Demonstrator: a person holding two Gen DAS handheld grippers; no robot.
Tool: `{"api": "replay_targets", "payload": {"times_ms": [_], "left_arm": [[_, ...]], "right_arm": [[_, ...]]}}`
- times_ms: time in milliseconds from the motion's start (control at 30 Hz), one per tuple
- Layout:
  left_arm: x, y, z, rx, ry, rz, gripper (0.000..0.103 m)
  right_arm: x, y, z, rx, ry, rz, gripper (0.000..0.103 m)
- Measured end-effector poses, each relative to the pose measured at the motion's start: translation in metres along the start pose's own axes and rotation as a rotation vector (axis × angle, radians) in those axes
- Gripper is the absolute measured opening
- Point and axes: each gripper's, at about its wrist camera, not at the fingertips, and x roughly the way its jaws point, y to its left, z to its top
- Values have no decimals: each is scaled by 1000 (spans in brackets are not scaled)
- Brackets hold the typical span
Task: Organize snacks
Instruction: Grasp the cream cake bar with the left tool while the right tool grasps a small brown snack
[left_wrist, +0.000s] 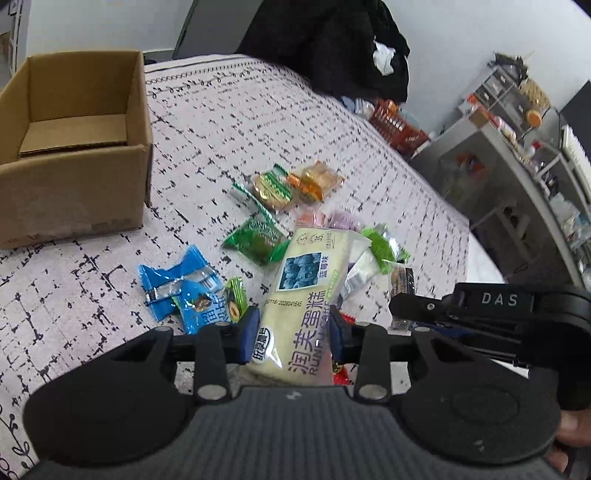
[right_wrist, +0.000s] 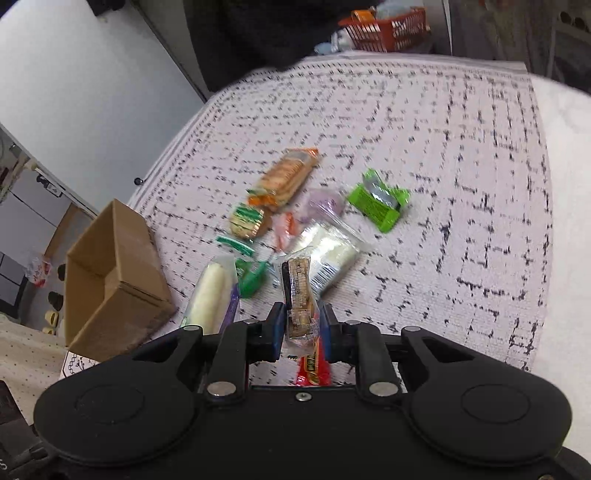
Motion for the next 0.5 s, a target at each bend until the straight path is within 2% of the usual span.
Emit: {"api": "replay_targets", "payload": {"times_ms": [200, 500], "left_arm": [[-23, 1, 12, -5, -59, -63, 37], [-56, 22, 32, -60, -168, -76, 37]], "right_arm": [[-16, 26, 5, -49, -48, 18, 20], [-24, 66, 11, -96, -90, 56, 20]]}}
